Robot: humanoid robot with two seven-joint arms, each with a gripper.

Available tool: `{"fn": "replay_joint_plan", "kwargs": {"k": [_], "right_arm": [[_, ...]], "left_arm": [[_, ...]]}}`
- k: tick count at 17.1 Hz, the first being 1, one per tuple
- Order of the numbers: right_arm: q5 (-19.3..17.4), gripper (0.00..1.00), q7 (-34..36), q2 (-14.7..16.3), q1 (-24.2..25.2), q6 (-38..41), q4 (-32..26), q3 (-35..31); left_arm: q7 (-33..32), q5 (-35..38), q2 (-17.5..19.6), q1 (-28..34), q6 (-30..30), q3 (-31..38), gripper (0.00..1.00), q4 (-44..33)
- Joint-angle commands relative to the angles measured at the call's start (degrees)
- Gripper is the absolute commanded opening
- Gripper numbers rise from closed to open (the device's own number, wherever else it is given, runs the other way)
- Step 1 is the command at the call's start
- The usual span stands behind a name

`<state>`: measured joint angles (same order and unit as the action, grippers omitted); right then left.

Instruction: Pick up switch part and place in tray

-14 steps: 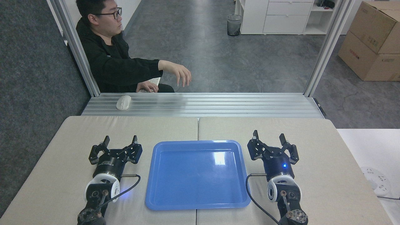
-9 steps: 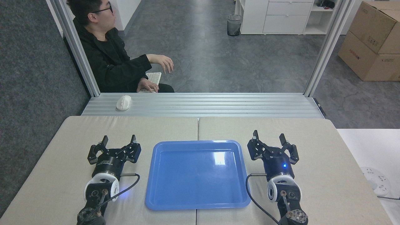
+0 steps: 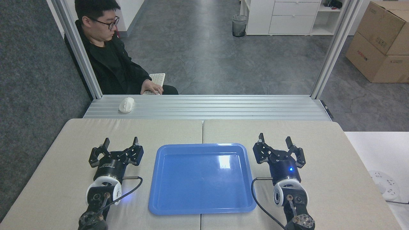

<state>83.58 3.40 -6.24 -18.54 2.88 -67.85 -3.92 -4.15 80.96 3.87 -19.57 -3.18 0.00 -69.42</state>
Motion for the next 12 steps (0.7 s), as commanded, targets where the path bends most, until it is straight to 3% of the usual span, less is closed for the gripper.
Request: {"fn": "replay_joint_plan", "kwargs": {"k": [1,12], "right_arm": [[0.0,1.0,0.0,0.0,0.0,0.0,0.0,0.0],[0.0,1.0,0.0,-0.1,0.0,0.0,0.0,0.0]], "left_arm": [[0.0,0.0,0.0,-0.6,-0.8,0.7,1.0,-0.5],[1.3,0.1,0.5,-0.5,-0.7,0.6,1.0,-0.5]]}}
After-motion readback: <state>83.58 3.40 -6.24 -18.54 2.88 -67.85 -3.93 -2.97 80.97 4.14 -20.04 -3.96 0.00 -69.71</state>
